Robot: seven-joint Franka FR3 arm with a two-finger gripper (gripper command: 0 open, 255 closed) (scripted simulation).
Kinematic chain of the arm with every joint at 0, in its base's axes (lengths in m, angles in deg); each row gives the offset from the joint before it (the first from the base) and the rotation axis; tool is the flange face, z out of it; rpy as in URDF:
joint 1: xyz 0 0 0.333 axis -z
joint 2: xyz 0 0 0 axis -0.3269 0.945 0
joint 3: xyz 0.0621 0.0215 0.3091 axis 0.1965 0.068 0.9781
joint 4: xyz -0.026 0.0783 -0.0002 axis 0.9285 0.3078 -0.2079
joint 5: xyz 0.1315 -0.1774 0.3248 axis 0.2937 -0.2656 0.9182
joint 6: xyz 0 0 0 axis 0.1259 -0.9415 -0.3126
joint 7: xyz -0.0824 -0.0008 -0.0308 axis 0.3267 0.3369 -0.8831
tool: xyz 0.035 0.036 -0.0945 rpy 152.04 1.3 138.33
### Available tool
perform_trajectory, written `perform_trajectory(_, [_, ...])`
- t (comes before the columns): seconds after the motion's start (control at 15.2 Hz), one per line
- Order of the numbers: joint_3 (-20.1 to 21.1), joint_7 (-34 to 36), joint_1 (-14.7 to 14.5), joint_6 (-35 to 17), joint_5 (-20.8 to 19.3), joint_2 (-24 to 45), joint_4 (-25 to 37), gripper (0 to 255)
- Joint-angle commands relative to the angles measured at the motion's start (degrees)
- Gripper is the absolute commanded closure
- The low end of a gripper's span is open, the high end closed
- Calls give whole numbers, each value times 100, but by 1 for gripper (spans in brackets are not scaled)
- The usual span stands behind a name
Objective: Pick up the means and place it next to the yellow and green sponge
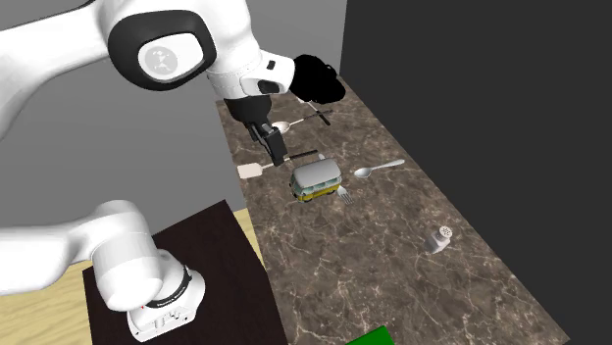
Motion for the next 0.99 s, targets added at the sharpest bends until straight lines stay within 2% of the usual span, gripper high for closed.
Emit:
perform_trajectory(0.0, [0,0,0,0,0,0,0,0])
perform_trajectory(0.46, [539,921,-104,-986,337,445,-690,0])
perform_trajectory(0.92, [1085,1824,-217,-2038,609,1302,-1005,0])
